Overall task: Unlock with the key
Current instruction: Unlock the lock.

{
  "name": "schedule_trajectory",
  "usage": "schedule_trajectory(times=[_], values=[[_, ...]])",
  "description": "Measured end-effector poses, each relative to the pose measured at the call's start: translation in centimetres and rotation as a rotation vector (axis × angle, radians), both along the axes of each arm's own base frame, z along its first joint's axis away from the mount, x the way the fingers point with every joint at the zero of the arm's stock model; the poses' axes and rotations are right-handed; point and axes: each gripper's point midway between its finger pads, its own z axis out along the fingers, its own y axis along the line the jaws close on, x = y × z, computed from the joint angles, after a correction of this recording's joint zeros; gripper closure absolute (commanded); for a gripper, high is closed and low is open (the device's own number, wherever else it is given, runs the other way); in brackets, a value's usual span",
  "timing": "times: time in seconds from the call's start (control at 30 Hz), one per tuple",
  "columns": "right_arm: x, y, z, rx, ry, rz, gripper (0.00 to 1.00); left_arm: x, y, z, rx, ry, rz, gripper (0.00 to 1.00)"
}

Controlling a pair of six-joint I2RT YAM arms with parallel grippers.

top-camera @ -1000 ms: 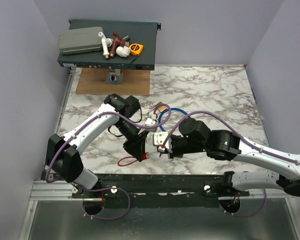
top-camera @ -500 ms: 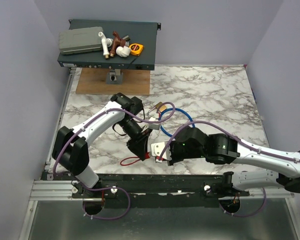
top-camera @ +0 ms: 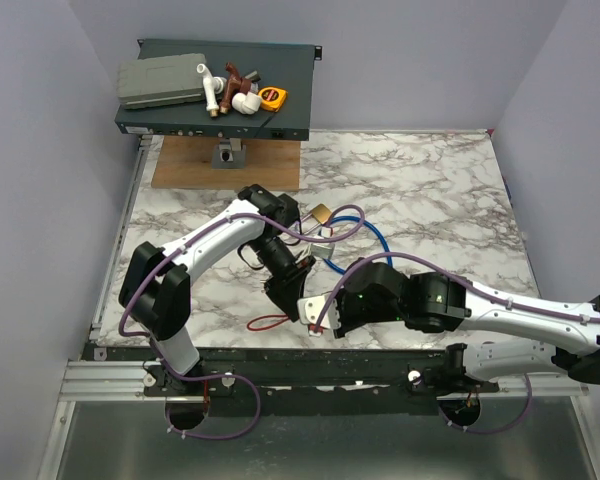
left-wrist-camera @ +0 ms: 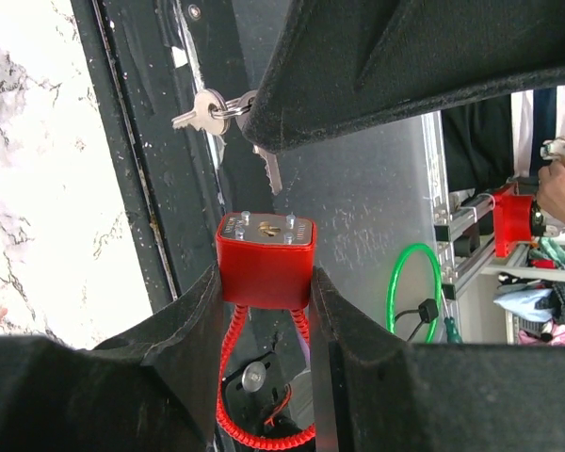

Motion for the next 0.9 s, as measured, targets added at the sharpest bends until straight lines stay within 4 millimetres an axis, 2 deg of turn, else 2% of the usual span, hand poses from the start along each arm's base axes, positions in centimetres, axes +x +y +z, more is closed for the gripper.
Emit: schedule_trajectory(times=[0.47,0.9], values=[[-0.4,0.6,-1.1,-0.036,0.006,0.033,0.99,-0.5,-0.1,0.0,0.006,0.005,-0.014,1.0],[-0.6,0.8,-0.9,-0.034,0.003,0.042,0.99,-0.8,-0.1,0.0,0.023,0.009,-0.024,1.0]])
